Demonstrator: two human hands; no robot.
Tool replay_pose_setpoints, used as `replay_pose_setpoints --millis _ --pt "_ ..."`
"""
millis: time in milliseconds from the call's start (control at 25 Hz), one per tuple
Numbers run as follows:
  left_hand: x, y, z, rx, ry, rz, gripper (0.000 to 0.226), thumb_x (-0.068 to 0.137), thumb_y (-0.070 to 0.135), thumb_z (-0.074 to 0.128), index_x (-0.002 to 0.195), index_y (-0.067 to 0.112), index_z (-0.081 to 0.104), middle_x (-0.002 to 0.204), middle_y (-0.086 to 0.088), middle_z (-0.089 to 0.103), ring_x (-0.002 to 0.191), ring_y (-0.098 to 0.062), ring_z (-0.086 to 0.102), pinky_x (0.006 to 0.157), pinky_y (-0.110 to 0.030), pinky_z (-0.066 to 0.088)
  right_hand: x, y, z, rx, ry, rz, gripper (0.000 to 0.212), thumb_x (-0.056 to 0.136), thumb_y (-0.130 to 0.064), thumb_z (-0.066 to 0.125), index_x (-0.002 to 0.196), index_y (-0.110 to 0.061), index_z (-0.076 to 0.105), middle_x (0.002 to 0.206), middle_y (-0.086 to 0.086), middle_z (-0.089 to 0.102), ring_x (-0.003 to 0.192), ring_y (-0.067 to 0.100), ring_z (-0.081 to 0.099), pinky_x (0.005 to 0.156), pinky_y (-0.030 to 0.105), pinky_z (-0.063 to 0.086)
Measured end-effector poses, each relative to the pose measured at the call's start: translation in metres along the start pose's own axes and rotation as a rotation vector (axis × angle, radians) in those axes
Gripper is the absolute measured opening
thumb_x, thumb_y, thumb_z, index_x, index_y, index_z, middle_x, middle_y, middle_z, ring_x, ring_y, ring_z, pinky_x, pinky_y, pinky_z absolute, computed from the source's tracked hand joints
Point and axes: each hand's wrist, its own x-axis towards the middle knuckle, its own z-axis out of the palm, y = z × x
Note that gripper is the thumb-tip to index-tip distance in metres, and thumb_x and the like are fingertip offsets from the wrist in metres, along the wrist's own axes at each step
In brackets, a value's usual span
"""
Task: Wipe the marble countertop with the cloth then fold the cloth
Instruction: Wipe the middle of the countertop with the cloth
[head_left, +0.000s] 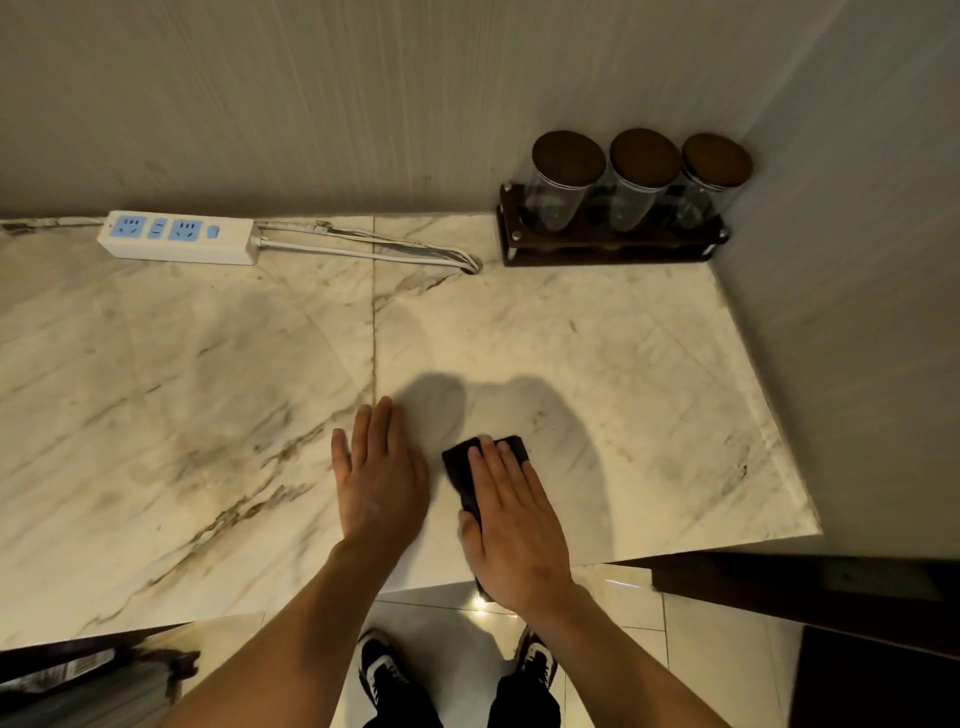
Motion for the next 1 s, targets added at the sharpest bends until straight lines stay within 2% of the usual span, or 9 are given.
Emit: replay_pose_setpoints --millis 200,320,640,1000 --pt "0.0 0.008 0.009 0.008 0.013 -0.008 0.053 0.098 0.026 0.03 0.147 0.009 0.026 0.157 -0.01 0.026 0.146 -0.026 0.013 0.119 -0.049 0.002 0.012 0.039 -0.016 -0.039 -0.164 -0.232 0.062 0.096 -0.035 0.037 0.151 -0.013 0.019 0.16 0.002 0.012 0.147 0.014 0.006 0.119 0.039 0.014" --pt "0.0 0.006 0.012 0.048 0.017 -0.013 0.054 0.098 0.029 0.027 0.148 0.01 0.024 0.157 -0.009 0.025 0.146 -0.025 0.014 0.119 -0.049 0.005 0.023 0.051 -0.021 -0.068 -0.208 -0.306 0.062 0.097 -0.036 0.036 0.152 -0.015 0.016 0.16 0.002 0.012 0.147 0.014 0.004 0.12 0.037 0.009" --pt "0.001 0.009 0.01 0.092 0.017 -0.017 0.056 0.095 0.032 0.021 0.145 0.009 0.031 0.153 -0.011 0.034 0.144 -0.028 0.024 0.117 -0.051 0.013 0.061 0.068 -0.027 -0.069 -0.223 -0.364 0.062 0.098 -0.038 0.03 0.152 -0.015 0.013 0.16 0.0 0.007 0.147 0.015 0.003 0.12 0.035 0.007" --pt "0.004 0.009 0.011 0.086 -0.003 -0.038 0.057 0.095 0.036 0.021 0.147 0.014 0.031 0.154 -0.006 0.033 0.145 -0.025 0.02 0.118 -0.048 0.009 0.122 0.081 -0.031 -0.082 -0.188 -0.398 0.062 0.097 -0.036 0.035 0.151 -0.013 0.018 0.16 0.003 0.014 0.147 0.016 0.008 0.119 0.029 0.0"
